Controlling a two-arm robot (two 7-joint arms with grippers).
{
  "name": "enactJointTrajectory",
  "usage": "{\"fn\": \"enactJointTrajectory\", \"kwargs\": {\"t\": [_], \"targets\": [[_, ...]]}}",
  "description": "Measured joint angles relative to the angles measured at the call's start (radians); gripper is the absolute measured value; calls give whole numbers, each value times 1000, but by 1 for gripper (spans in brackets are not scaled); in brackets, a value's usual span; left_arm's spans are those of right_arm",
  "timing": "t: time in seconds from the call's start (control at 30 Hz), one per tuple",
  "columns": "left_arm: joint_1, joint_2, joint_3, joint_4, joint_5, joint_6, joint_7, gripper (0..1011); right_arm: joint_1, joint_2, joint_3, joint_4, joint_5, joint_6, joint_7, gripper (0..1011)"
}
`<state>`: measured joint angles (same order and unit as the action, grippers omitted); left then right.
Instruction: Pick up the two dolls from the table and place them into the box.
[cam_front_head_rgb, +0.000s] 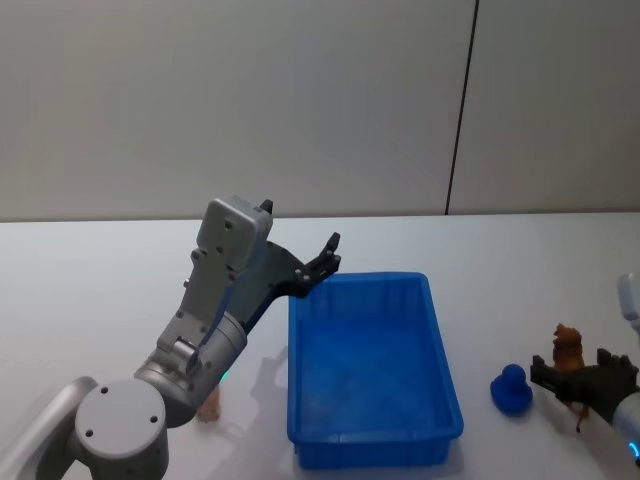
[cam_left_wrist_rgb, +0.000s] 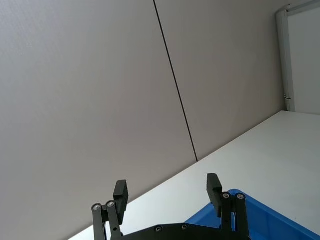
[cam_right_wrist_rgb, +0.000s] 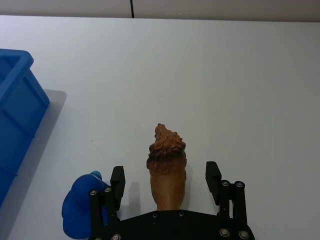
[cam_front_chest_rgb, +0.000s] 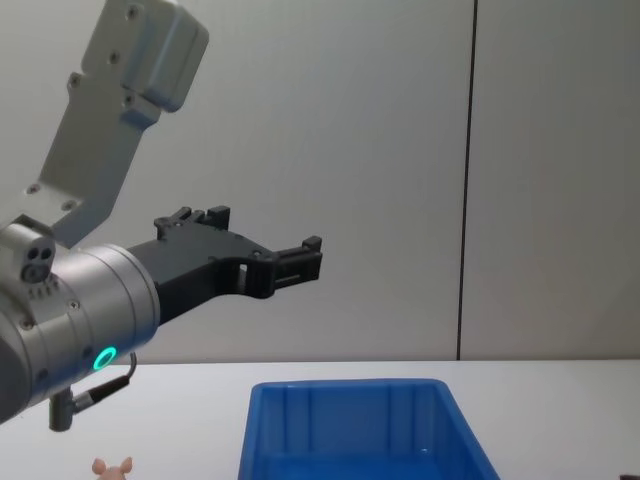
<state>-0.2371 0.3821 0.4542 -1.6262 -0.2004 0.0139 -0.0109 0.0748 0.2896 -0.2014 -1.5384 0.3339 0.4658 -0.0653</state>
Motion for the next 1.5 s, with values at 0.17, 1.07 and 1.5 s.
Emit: {"fn": "enactJointTrajectory", "kwargs": {"t": [0.17, 1.07, 1.5], "targets": [[0, 0, 0, 0, 0, 0, 0, 1001, 9, -10, -3, 16, 2, 7, -5, 999], [0, 0, 0, 0, 0, 0, 0, 1001, 23, -27, -8, 42, 5, 18, -12, 361], [0, 0, 0, 0, 0, 0, 0, 1001, 27, -27, -8, 24, -30, -35, -1, 361]]}}
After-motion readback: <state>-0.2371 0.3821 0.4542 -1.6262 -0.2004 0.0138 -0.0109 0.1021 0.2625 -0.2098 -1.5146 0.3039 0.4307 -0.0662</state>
